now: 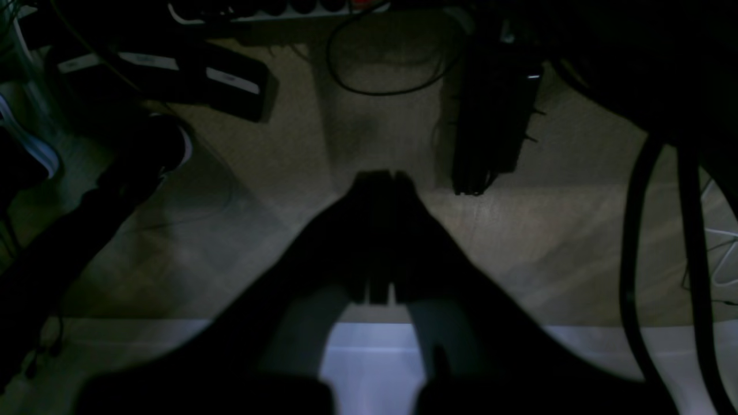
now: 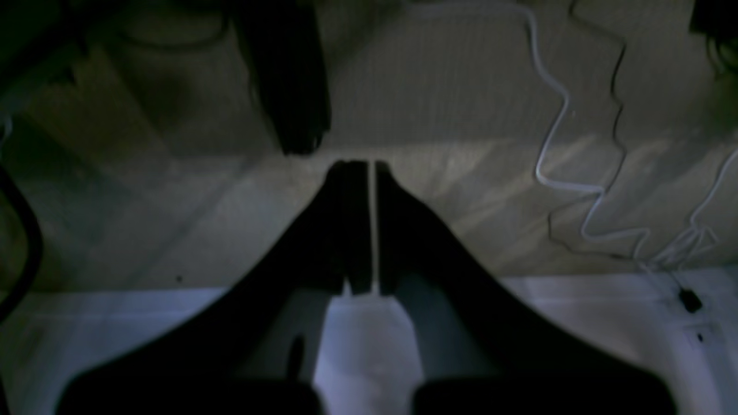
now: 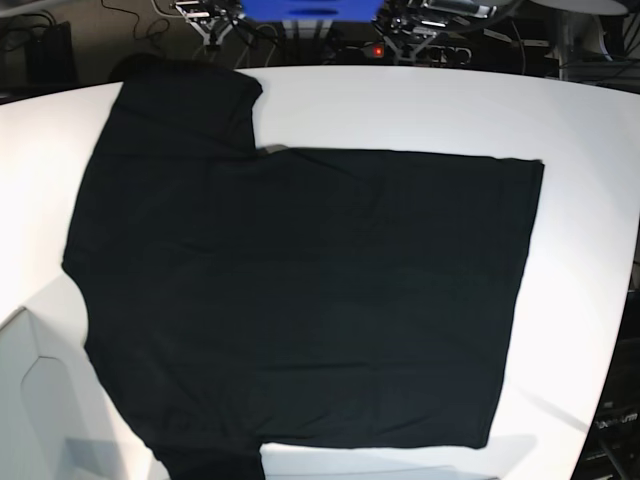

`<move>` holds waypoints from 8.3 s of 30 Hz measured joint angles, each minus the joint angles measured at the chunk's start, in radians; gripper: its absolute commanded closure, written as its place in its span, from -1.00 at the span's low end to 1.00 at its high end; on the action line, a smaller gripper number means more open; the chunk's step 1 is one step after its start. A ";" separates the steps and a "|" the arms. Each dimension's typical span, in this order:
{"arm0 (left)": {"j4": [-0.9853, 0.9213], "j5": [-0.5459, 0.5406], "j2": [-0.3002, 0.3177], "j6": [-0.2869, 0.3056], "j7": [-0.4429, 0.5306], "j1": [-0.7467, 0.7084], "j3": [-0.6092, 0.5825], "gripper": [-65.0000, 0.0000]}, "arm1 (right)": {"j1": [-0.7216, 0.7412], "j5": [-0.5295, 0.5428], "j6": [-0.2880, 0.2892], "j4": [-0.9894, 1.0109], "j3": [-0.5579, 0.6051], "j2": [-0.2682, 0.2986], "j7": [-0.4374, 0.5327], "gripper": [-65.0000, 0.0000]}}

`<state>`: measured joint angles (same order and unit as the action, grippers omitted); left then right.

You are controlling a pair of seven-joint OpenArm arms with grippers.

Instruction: Fold the T-shirt properly

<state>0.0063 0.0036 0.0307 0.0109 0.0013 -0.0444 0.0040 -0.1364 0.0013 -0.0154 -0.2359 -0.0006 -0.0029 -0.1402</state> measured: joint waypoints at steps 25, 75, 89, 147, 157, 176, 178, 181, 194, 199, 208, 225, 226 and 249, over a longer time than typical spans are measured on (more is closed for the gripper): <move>0.103 0.000 -0.003 -0.002 -0.012 -0.042 -0.005 1.00 | 0.008 0.000 0.001 -0.022 0.002 0.000 -0.017 1.00; 1.400 -0.293 0.313 -0.012 -0.102 -0.847 0.000 1.00 | -0.798 0.000 0.016 -1.353 0.005 0.022 -0.278 1.00; 1.822 -0.296 0.305 -0.005 -0.105 -0.986 0.192 0.96 | -0.900 0.004 0.016 -1.793 -0.053 0.060 -0.397 1.00; 1.401 -0.487 0.315 -0.003 -0.067 -0.432 0.310 0.99 | -0.685 0.003 0.018 -1.790 -0.179 0.094 -0.408 0.15; 1.417 -0.487 0.312 -0.003 -0.069 -0.449 0.311 1.00 | -0.639 0.005 0.019 -1.784 -0.243 0.091 -0.410 -0.14; 1.420 -0.484 0.312 -0.003 -0.065 -0.457 0.311 1.00 | -0.531 0.003 0.017 -1.606 -0.243 0.096 -0.359 -0.14; 1.421 -0.483 0.312 -0.003 -0.064 -0.459 0.311 1.00 | -0.526 0.004 0.016 -1.594 -0.243 0.100 -0.344 -0.14; 1.421 -0.483 0.312 -0.003 -0.064 -0.459 0.311 1.00 | -0.527 0.007 0.016 -1.592 -0.243 0.100 -0.336 -0.08; 1.421 -0.483 0.312 -0.003 -0.064 -0.462 0.311 1.00 | -0.527 0.006 0.017 -1.591 -0.241 0.100 -0.347 1.00; 1.485 -0.483 0.309 -0.005 -0.098 -0.511 0.312 1.00 | -0.544 0.003 0.019 -1.663 -0.241 0.098 -0.401 1.00; 1.650 -0.480 0.307 -0.011 -0.110 -0.575 0.310 1.00 | -0.540 0.004 0.019 -1.773 -0.241 0.097 -0.401 1.00; 1.668 -0.480 0.264 -0.010 -0.118 -0.437 0.399 1.00 | -0.290 0.005 0.019 -1.764 -0.245 0.166 -0.415 1.00; 1.667 -0.480 0.262 -0.010 -0.118 -0.420 0.398 1.00 | -0.269 0.006 0.019 -1.763 -0.244 0.177 -0.413 1.00; 1.386 -0.481 0.266 -0.009 -0.118 -0.008 0.308 1.00 | 0.304 0.008 0.026 -1.272 -0.236 0.196 -0.407 1.00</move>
<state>1.3922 -0.4770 0.2970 0.0021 -0.1165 -0.0521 0.3119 0.1677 0.0090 0.0105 -1.5078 -0.2367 0.1936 -0.5476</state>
